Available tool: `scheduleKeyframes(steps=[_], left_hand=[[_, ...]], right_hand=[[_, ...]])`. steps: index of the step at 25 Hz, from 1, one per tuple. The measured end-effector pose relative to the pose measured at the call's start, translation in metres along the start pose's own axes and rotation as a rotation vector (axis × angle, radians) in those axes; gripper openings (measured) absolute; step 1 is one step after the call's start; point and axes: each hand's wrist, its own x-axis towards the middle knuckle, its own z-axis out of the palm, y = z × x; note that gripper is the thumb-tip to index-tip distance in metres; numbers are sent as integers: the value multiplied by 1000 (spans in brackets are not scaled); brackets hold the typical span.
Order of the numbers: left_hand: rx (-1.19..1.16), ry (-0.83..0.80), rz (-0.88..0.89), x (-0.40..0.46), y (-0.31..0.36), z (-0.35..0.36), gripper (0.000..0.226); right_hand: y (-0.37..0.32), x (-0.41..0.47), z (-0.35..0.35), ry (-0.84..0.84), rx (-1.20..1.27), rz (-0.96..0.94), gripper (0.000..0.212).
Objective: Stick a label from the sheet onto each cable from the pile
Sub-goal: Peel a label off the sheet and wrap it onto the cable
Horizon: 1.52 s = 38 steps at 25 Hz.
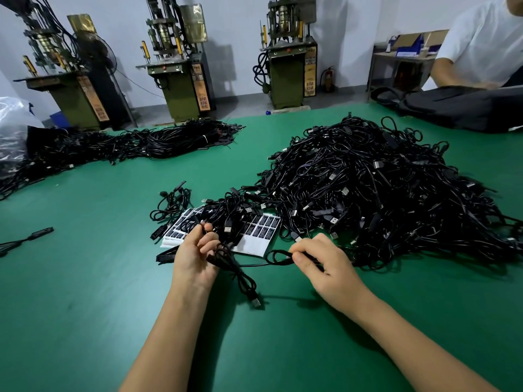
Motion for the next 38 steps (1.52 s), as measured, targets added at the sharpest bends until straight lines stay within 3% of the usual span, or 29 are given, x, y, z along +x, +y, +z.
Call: scheduleKeyframes(steps=[3,8,10,13,16,21,23,27,29,31,33,38], left_hand=[[63,39,41,3,-7,-2,20],[124,36,118,1,-9,0,15],[269,13,127,-3,-14,1,9],[587,-98,87,-10,-36,6,35],[730,-202,163,-15,-51,5,65],[847,-277,294,-13,-55,1,61],[830,-272,327,-12,-55,2,55],[648,-364,218,-17,-50,5,53],[543,-414,159,-20,-51,7,51],[479,-420,124,-21,-56,10,40],[519,-397,111,-21,-62,10,31],[818,-384,21,-22,-64,4,28]], right_hand=[[-1,1,-4,-66,314,220,20],[4,4,-7,162,275,215,27],[7,4,-5,192,231,231,27],[10,6,-2,129,273,310,25],[11,8,-4,71,370,334,21],[15,4,4,245,-61,219,24],[15,3,4,258,-126,151,22],[13,3,3,202,-471,-15,12],[8,0,7,175,-634,-103,23],[5,-2,12,101,-638,-225,34],[2,-3,16,49,-569,-271,31],[5,-1,14,240,-564,-199,14]])
